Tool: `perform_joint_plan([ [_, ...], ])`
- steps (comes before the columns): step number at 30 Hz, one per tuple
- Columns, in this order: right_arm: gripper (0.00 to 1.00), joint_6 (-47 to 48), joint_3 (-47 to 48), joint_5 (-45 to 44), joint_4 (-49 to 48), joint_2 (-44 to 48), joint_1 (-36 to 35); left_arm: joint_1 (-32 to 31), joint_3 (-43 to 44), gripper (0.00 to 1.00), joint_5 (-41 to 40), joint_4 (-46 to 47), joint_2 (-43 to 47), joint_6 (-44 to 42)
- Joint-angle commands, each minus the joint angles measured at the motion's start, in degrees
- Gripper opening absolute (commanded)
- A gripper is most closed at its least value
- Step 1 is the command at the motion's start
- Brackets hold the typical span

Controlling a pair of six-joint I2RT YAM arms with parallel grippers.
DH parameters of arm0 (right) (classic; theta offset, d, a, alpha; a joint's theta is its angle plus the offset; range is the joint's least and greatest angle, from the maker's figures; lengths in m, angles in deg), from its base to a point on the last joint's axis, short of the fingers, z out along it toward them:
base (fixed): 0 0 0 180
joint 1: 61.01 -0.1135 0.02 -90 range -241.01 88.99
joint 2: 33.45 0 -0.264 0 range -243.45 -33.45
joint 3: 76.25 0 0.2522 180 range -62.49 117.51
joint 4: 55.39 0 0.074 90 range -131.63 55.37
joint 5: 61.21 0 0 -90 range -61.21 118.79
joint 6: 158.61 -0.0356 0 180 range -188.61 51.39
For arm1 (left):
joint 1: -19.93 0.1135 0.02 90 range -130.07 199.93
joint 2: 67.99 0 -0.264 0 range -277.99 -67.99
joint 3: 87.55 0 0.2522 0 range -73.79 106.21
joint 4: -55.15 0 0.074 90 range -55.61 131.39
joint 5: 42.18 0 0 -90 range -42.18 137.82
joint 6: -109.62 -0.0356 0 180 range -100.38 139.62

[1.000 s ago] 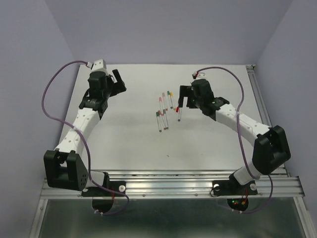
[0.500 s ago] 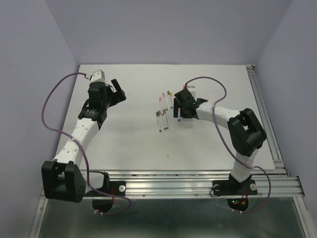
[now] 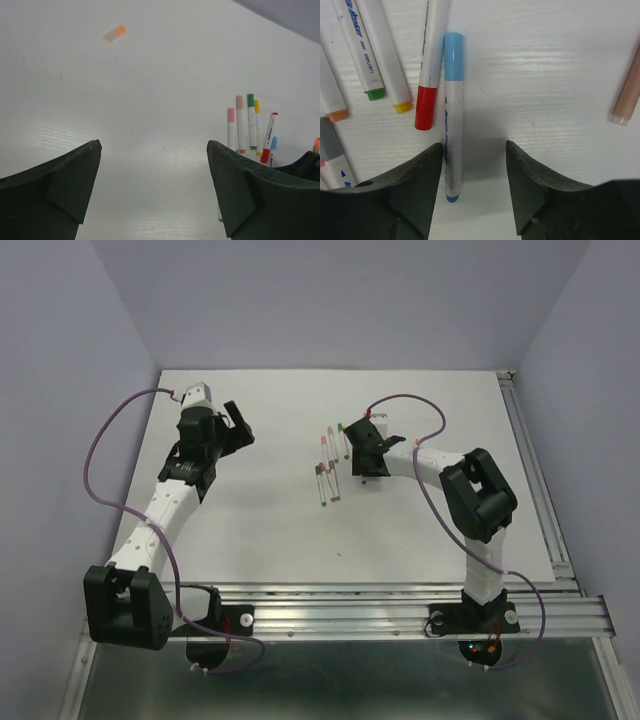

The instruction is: Open the pen caps

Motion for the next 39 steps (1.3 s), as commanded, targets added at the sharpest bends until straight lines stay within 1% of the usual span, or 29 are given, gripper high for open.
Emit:
perform_joint_plan([
  [1, 0.57, -1.4, 2.8, -2.0, -1.2, -1.2, -0.3, -0.1, -0.5, 0.99, -1.0, 2.0, 2.5, 0.3],
  [8, 0.51, -3.4, 3.0, -2.2, -1.6, -3.4, -0.3, -0.2, -0.3, 0.99, -1.3, 1.1, 3.2, 1.3],
  [12, 0.5, -4.3, 1.6, 0.3, -3.7, -3.5, 0.7, -0.2, -0.7, 0.99, -1.5, 0.9, 4.8, 1.8],
  [15, 0.47, -4.6, 0.3, 2.8, -5.2, -3.8, 2.0, -0.2, -0.7, 0.99, -1.3, 0.6, 5.8, 2.4],
  [23, 0.41, -3.7, -1.3, 4.7, -6.7, -6.0, 2.9, -0.1, -0.6, 0.99, -1.6, 0.3, 6.9, 3.3],
  [27, 0.34, -4.2, -3.0, 6.5, -7.8, -6.4, 3.0, -0.2, -0.6, 0.99, -1.8, 0.0, 7.4, 3.5],
  [30, 0.3, -4.3, -5.4, 7.4, -9.2, -5.6, 3.0, -0.1, -0.5, 0.99, -1.7, 0.1, 7.4, 3.8],
  [32, 0.25, -4.7, -6.5, 7.4, -9.1, -4.9, 3.0, -0.2, -0.4, 0.99, -0.8, 0.0, 7.4, 3.9],
  [34, 0.18, -4.8, -8.5, 7.4, -9.5, -3.1, 3.0, -0.2, -0.2, 0.99, 0.1, 0.0, 6.8, 4.2],
  [36, 0.03, -4.9, -10.6, 6.8, -9.7, -0.6, 3.0, -0.2, 0.0, 0.99, 0.9, 0.1, 6.3, 4.8],
  [37, 0.01, -5.0, -11.2, 6.4, -9.8, 0.3, 3.0, -0.2, 0.0, 0.99, 1.5, 0.1, 6.2, 5.2],
  [39, 0.01, -4.8, -12.4, 6.0, -9.9, 2.4, 3.1, -0.2, -0.2, 0.99, 2.8, 0.9, 5.8, 5.9],
])
